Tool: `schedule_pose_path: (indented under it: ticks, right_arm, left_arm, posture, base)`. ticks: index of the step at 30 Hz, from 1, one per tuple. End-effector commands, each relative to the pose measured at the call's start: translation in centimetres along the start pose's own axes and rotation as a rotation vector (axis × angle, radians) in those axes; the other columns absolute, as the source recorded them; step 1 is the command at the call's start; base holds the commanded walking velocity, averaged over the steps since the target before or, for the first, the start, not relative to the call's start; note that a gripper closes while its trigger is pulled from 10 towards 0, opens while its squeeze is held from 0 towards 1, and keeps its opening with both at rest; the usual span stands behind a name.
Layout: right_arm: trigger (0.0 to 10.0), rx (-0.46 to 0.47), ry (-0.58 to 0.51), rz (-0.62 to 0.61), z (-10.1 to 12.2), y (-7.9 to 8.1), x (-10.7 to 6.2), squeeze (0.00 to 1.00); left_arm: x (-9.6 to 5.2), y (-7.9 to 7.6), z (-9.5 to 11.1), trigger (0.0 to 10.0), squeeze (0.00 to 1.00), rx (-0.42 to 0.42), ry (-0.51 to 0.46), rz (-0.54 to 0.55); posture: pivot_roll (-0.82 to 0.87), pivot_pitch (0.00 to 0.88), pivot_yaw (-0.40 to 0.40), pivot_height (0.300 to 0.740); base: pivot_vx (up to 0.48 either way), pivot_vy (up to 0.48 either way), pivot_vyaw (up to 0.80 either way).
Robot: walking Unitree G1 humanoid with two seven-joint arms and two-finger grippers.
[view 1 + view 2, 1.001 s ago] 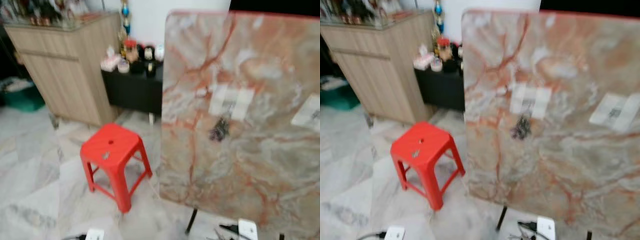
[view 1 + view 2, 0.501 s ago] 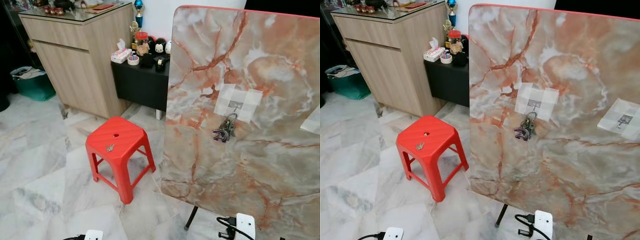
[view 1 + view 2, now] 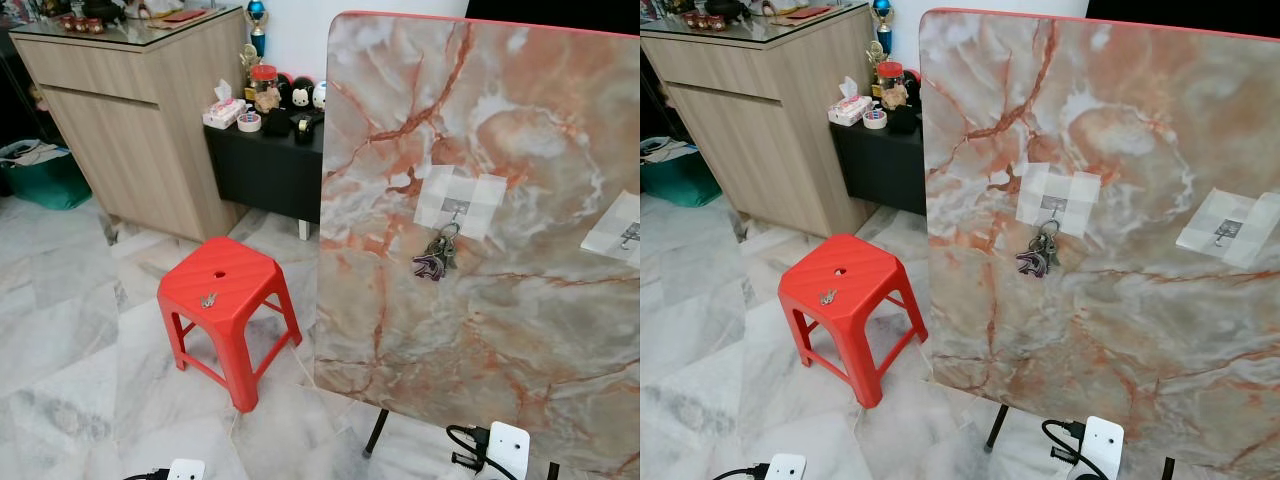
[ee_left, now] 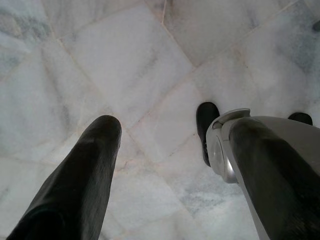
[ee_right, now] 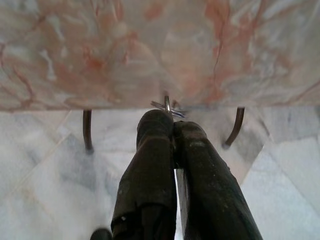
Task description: Hang keys on a hook
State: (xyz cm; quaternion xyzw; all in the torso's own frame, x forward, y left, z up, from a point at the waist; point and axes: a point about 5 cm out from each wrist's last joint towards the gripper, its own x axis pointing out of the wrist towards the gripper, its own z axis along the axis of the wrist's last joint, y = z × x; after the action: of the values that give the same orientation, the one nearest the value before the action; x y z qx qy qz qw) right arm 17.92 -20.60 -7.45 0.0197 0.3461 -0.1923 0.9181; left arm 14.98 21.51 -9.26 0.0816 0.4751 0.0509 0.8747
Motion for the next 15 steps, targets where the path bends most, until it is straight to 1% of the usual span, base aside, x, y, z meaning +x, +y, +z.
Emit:
schedule_pose_path:
  ticks: [1, 2, 3, 6, 8, 11, 13, 15]
  right_arm:
    - [10.0, -0.009, -0.132, -0.012, 2.9, -0.3, 0.7, 0.0]
    - [10.0, 0.001, -0.302, -0.022, 7.0, -0.1, 1.1, 0.0]
    - [10.0, 0.01, -0.343, -0.023, 7.9, 0.0, 1.0, 0.0]
    - [10.0, 0.019, -0.359, -0.019, 8.2, 0.4, 0.8, 0.0]
    - [10.0, 0.021, -0.346, -0.002, 7.6, 0.6, 0.7, 0.0]
    - [10.0, 0.025, -0.324, -0.005, 6.2, 0.2, 0.4, 0.0]
    - [10.0, 0.025, -0.329, -0.022, 5.9, -0.2, 0.0, 0.0]
    - [10.0, 0.02, -0.348, -0.034, 6.1, -0.5, -0.5, 0.0]
  left_arm:
    - [-0.1, 0.3, -0.4, 10.0, 0.0, 0.007, 0.014, 0.011]
    - [-0.1, 0.3, -0.4, 10.0, 0.0, 0.009, 0.013, 0.01]
    - [-0.1, 0.4, -0.4, 10.0, 0.0, 0.01, 0.012, 0.01]
    - [-0.1, 0.4, -0.4, 10.0, 0.0, 0.011, 0.01, 0.009]
    - [-0.1, 0.4, -0.3, 10.0, 0.0, 0.011, 0.009, 0.008]
    - [-0.1, 0.4, -0.4, 10.0, 0.0, 0.01, 0.01, 0.007]
    - [-0.1, 0.4, -0.3, 10.0, 0.0, 0.01, 0.011, 0.009]
    - [-0.1, 0.4, -0.3, 10.0, 0.0, 0.009, 0.012, 0.011]
  posture:
    - [0.02, 0.0, -0.052, 0.74]
    - [0.02, 0.0, -0.052, 0.74]
    - [0.02, 0.0, -0.051, 0.74]
    - [0.02, 0.0, -0.052, 0.74]
    - [0.02, 0.0, -0.051, 0.74]
    - [0.02, 0.0, -0.051, 0.74]
    - [0.02, 0.0, -0.051, 0.74]
    - [0.03, 0.0, -0.052, 0.74]
  base:
    - [0.0, 0.0, 0.0]
    - [0.0, 0.0, 0.0]
    - [0.0, 0.0, 0.0]
    - [0.0, 0.0, 0.0]
    - [0.0, 0.0, 0.0]
    - [0.0, 0.0, 0.0]
    - [0.0, 0.0, 0.0]
    - [0.0, 0.0, 0.0]
